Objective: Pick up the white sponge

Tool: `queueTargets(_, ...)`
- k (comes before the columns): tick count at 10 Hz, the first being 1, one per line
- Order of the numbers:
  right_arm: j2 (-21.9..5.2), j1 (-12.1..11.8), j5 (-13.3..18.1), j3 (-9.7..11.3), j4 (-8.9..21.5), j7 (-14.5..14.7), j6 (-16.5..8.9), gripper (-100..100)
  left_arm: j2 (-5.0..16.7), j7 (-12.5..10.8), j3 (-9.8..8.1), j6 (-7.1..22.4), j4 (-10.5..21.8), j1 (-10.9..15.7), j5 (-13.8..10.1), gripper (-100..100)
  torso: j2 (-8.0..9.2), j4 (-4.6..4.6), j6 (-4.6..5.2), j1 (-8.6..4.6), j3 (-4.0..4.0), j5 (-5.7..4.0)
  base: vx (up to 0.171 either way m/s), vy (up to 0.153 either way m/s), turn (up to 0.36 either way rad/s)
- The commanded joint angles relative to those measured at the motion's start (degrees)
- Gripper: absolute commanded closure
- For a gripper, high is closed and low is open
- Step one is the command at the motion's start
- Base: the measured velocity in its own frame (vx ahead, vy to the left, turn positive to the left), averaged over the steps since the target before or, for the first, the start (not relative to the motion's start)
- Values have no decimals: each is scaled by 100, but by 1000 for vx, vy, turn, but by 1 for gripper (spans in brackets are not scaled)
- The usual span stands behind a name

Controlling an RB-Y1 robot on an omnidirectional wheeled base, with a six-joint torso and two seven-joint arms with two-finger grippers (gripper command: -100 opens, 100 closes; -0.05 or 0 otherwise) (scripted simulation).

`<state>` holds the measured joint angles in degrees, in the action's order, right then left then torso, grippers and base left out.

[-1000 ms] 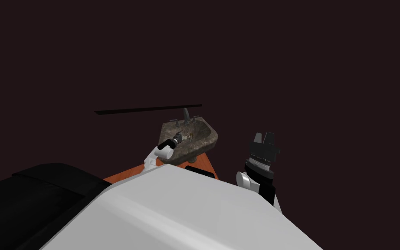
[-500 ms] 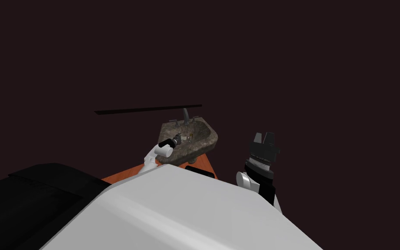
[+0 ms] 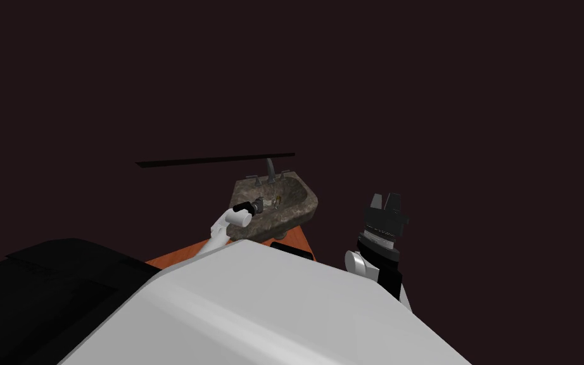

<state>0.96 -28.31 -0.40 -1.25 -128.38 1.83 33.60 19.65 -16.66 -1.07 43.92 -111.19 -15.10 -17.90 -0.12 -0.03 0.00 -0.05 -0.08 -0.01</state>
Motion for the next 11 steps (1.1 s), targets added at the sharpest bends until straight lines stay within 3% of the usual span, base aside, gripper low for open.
queueTargets(1,0,0,0,0,0,0,0,0,95,-80,-17,251,25,4,-56,-100,0,0,0,0,0,0,44,-18,26)
queueTargets(5,0,0,0,0,0,0,0,0,257,-212,-47,663,119,97,-125,-100,2,-12,-9,20,-5,11,30,-8,13)
queueTargets(6,0,0,0,0,0,0,0,0,217,-191,-35,582,97,96,-103,-100,2,-15,-13,27,-7,13,13,-4,4)
queueTargets(7,0,0,0,0,0,0,0,0,220,-200,-36,608,97,98,-102,0,6,-15,-13,31,-5,14,0,0,0)
queueTargets(8,0,0,0,0,0,0,0,0,177,-157,-29,480,276,158,-64,-100,10,-14,-13,33,-2,15,24,-6,-28)
queueTargets(10,0,0,0,0,0,0,0,0,134,-115,-23,355,455,217,-26,-100,-1,-16,-12,33,-9,15,39,-8,-24)
queueTargets(11,0,0,0,0,0,0,0,0,145,-138,-24,419,379,195,-33,-100,-2,-17,-12,30,-10,14,17,-7,-3)
